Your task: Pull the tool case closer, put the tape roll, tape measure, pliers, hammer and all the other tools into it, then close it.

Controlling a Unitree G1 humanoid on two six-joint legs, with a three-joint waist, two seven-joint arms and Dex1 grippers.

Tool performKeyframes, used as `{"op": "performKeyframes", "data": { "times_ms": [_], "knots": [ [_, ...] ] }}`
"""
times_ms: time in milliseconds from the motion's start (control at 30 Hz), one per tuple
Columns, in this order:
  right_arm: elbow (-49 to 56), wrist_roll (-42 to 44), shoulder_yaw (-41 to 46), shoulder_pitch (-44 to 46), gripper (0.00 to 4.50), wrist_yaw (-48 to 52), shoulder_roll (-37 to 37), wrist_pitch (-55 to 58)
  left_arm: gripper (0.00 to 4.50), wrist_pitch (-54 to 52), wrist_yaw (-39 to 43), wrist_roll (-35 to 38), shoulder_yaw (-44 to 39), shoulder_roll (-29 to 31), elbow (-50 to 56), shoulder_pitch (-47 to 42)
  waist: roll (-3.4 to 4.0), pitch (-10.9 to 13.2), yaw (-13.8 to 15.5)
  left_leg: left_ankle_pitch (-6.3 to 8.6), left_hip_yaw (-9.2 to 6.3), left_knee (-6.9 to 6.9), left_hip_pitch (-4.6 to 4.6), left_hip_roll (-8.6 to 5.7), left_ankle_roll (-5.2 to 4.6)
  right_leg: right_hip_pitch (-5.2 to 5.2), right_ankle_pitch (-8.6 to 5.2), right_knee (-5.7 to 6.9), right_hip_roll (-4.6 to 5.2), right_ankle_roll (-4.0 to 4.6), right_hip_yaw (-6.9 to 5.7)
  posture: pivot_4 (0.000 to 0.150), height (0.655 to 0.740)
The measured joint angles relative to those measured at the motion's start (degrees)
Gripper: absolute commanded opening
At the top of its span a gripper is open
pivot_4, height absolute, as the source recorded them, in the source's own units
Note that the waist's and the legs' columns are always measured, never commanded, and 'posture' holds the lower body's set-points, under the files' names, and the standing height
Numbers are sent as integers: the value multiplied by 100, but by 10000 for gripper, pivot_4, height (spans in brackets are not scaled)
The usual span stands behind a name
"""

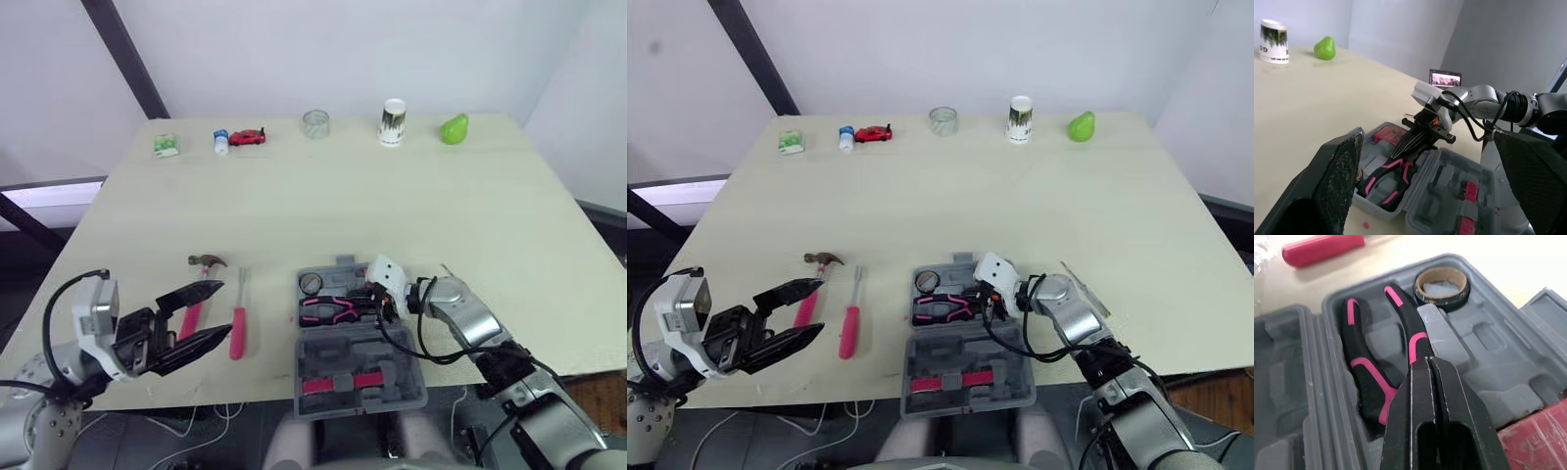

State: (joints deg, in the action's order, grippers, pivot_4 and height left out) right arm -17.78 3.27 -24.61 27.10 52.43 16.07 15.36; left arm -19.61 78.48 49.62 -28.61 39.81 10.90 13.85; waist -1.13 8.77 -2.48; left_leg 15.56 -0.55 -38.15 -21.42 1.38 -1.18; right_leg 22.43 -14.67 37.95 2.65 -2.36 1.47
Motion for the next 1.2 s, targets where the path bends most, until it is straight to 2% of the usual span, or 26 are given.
{"op": "performKeyframes", "data": {
  "times_ms": [100, 200, 267, 433, 600, 667, 767, 933, 967, 1067, 1200],
  "knots": [
    [-357, -65, -19, 143, 528, -11, -170, 182, 45000, 1, -49, -1, 1, -40, 14, 55, -30, -57, -4, 2, 3, 15, 102, 14, 1, -90, -14, -12, -1, 15, 6, 1500, 7400],
    [-593, -83, -19, 197, 528, -19, -278, 221, 45000, 2, -93, -3, -1, -65, 35, 117, -28, -144, 0, 2, 7, 39, 126, 14, 1, -98, -28, -12, 21, 0, 18, 1500, 7400],
    [-742, -89, -19, 226, 528, -19, -354, 222, 45000, 4, -125, -12, 4, -108, 106, 192, -28, -186, -4, 2, 19, 79, 174, 13, 1, -125, -36, -18, 21, 10, 40, 1500, 7400],
    [-820, -78, 60, 168, 528, -70, -389, 30, 45000, 4, -369, -130, 3, -137, 210, 336, 0, -213, 3, 2, 3, 99, 187, 18, 1, -129, -49, -16, 18, 28, 51, 1500, 7400],
    [-562, 353, 829, -401, 528, -428, -453, -307, 45000, 118, -998, -364, -3, -515, 206, 399, 15, -157, 46, 1, 1, 92, 122, 12, 1, -77, -44, -17, 25, 34, 45, 1500, 7400],
    [-153, 545, 1042, -682, 528, -422, -349, -272, 45000, 169, -1413, -554, -3, -704, 202, 391, 13, -121, 64, 0, -6, 80, 72, 7, 1, -47, -31, -24, 29, 43, 32, 1500, 7400],
    [755, 1121, 1629, -1139, 528, -392, -261, -213, 45000, 194, -2070, -825, 3, -944, 198, 427, 27, -91, 59, -1, -3, 74, -46, -7, 3, 67, -2, -13, 27, -3, 17, 1500, 7400],
    [2108, 1742, 2150, -1733, 528, -373, 138, -53, 45000, 191, -2475, -925, 43, -1083, 204, 556, 28, -85, 49, 0, -5, 82, -95, -6, 3, 106, -2, -32, 42, -3, 4, 1500, 7400],
    [2274, 1747, 2258, -2058, 5734, -298, 440, -74, 45000, 256, -2456, -967, 54, -1093, 202, 700, 28, -84, 56, 0, -5, 83, -100, -8, 3, 106, -3, -41, 46, -4, 0, 1500, 7400],
    [2302, 1747, 2588, -2772, 17718, -135, 923, -133, 45000, 331, -2373, -1010, 14, -1112, 128, 1051, 27, -60, 88, 0, -4, 83, -109, -14, 2, 106, -4, -55, 43, -5, -5, 1500, 7400],
    [2366, 1980, 3418, -3974, 39054, 261, 1562, -496, 45000, 584, -2088, -1055, -129, -1084, -215, 1500, 23, -26, 160, -1, 6, 74, -107, -14, 1, 105, -18, -54, 24, 13, 2, 1500, 7400]
  ]
}}
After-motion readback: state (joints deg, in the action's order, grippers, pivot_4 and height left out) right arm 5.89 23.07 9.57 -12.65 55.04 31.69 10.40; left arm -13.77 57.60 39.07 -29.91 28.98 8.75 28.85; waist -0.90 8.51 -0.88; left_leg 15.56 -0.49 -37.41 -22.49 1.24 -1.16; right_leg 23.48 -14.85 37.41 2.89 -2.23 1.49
